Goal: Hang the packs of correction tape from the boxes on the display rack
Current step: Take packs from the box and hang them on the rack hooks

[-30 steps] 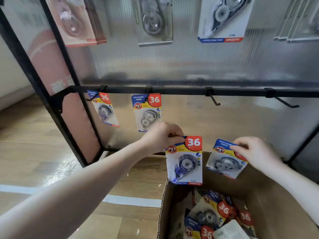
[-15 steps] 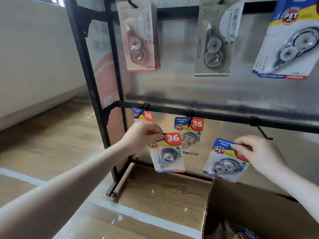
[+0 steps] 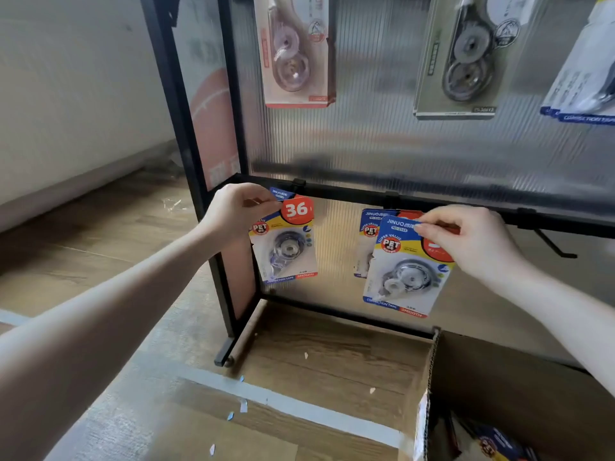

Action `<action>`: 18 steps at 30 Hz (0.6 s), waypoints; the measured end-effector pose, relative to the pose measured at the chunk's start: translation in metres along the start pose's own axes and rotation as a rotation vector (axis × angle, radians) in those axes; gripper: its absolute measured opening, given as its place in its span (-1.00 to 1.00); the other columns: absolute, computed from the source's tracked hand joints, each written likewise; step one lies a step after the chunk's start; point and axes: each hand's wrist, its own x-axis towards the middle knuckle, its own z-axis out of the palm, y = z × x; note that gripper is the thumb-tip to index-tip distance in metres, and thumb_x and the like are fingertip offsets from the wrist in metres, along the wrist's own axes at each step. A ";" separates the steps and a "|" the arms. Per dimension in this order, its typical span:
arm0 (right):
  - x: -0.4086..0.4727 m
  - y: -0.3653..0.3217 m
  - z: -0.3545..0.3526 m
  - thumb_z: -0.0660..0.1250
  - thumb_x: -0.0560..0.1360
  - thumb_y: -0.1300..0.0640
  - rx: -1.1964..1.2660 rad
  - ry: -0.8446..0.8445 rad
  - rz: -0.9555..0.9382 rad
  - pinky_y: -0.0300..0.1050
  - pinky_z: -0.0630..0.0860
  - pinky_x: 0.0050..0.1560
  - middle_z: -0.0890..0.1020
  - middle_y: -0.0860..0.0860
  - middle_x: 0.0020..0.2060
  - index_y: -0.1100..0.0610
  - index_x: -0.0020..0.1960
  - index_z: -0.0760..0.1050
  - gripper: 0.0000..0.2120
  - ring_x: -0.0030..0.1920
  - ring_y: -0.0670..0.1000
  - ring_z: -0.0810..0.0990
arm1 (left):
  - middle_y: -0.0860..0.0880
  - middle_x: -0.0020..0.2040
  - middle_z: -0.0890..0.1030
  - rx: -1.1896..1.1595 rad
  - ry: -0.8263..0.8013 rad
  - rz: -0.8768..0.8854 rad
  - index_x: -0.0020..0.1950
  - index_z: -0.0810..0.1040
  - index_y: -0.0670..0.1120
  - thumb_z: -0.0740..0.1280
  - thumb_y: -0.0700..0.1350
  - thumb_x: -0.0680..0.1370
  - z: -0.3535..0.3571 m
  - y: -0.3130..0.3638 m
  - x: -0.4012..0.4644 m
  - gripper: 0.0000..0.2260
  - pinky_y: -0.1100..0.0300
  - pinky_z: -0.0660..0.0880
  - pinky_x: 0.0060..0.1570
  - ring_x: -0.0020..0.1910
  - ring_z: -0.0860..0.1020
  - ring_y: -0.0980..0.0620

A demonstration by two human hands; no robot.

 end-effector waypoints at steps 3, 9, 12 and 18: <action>0.005 -0.005 0.006 0.35 0.49 0.13 -0.028 0.015 -0.035 -0.01 0.52 -0.09 0.61 -0.03 -0.21 0.14 -0.09 0.62 -0.90 -0.10 0.02 0.58 | -0.02 -0.11 0.59 0.007 0.007 -0.005 -0.04 0.63 -0.17 0.42 -0.14 0.46 0.003 -0.007 0.005 -0.87 0.18 0.55 -0.16 -0.16 0.57 0.05; 0.015 -0.003 0.013 0.37 0.48 0.12 -0.113 0.033 -0.070 -0.04 0.51 -0.09 0.63 -0.01 -0.17 0.16 -0.05 0.64 -0.87 -0.08 0.00 0.56 | 0.03 -0.15 0.57 -0.002 0.038 0.004 -0.04 0.64 -0.18 0.41 -0.17 0.47 0.014 -0.016 0.015 -0.88 0.41 0.44 -0.26 -0.24 0.52 0.19; 0.021 -0.001 0.016 0.36 0.48 0.13 -0.128 0.036 -0.070 -0.03 0.51 -0.09 0.64 0.02 -0.14 0.17 -0.03 0.64 -0.85 -0.08 0.01 0.56 | 0.03 -0.17 0.56 -0.003 0.032 0.024 -0.03 0.64 -0.18 0.40 -0.18 0.48 0.017 -0.018 0.017 -0.89 0.47 0.42 -0.34 -0.27 0.49 0.25; 0.029 0.003 0.025 0.33 0.51 0.11 -0.176 0.019 -0.071 0.01 0.51 -0.04 0.65 0.04 -0.08 0.17 0.01 0.63 -0.83 -0.03 0.03 0.56 | -0.01 -0.15 0.58 -0.055 0.028 0.009 0.00 0.64 -0.17 0.38 -0.19 0.49 0.019 -0.023 0.018 -0.87 0.47 0.46 -0.32 -0.25 0.52 0.24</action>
